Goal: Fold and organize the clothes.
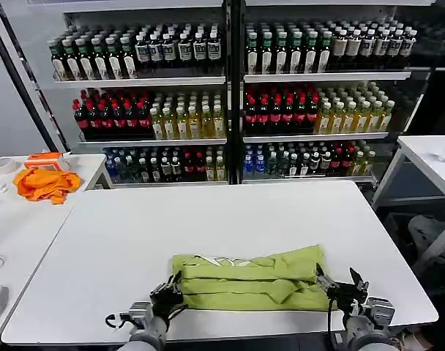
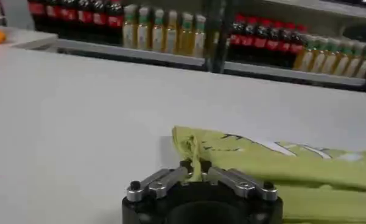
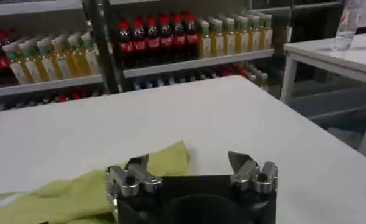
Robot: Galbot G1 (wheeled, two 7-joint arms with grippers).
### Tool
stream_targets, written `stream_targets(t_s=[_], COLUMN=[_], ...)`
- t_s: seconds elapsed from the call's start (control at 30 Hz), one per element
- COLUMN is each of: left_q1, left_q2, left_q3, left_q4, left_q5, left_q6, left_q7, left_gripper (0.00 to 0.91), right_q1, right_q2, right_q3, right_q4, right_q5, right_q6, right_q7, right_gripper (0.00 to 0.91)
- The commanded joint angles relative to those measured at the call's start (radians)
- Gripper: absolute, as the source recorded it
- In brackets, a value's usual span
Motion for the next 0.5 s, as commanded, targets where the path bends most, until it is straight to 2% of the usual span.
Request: stream_targets(t_s=[0.03,0.2,0.3,0.4,0.5], left_q1=[0.075,0.098,0.097,0.100,0.106], left_q2=[0.042,0.122,0.161,0.174,0.148], left_q3=[-0.282,-0.519,-0.602,-0.619,-0.544], left_q4=[-0.104,-0.077,-0.063,-0.097,-0.199], left_q5=[-0.215,-0.298,-0.349,-0.411,-0.516], left_q6=[0.009,0.031,0.039,0.047,0.053], left_q7=[-0.006,-0.005,-0.007,-0.014,-0.012], left_gripper=[0.020,0.020,0.020,0.020,0.020], right_q1=[0.006,0.017,0.024,0.028,0.029], right_q2=[-0.002,-0.006,-0.012,-0.020,-0.026], right_q3=[0.001,-0.003,-0.003,-0.003,-0.004], right_q4=[0.003,-0.004,-0.007,-0.011,-0.014], right_q5=[0.009,0.015,0.023,0.028,0.029], right_q6=[-0.001,-0.001,0.000,0.000,0.000], right_q7=[0.001,-0.001,-0.001,-0.001,-0.001], right_gripper=[0.907,0.907,0.907,0.907,0.907])
